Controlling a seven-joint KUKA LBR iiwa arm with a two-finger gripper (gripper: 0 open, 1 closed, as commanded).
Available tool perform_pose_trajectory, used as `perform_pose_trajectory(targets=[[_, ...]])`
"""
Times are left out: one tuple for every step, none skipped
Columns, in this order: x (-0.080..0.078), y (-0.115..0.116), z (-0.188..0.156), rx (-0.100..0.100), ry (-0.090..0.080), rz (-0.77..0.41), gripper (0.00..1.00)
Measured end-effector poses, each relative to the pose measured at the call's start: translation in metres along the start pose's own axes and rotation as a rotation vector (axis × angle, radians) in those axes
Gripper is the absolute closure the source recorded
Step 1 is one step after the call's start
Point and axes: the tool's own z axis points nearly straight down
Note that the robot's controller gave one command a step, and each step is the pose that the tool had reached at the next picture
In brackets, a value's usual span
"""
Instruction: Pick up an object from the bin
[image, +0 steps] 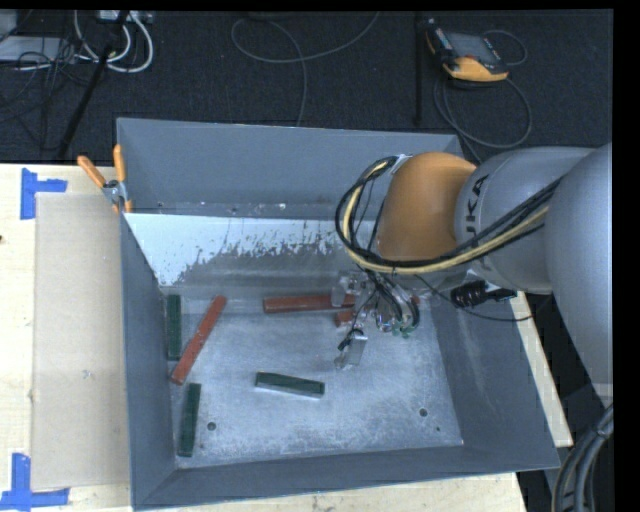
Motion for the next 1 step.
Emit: perform_pose_trajectory(targets=[[0.0681,0.0576,0.0081,0.003,0.004,-0.069,0.00]])
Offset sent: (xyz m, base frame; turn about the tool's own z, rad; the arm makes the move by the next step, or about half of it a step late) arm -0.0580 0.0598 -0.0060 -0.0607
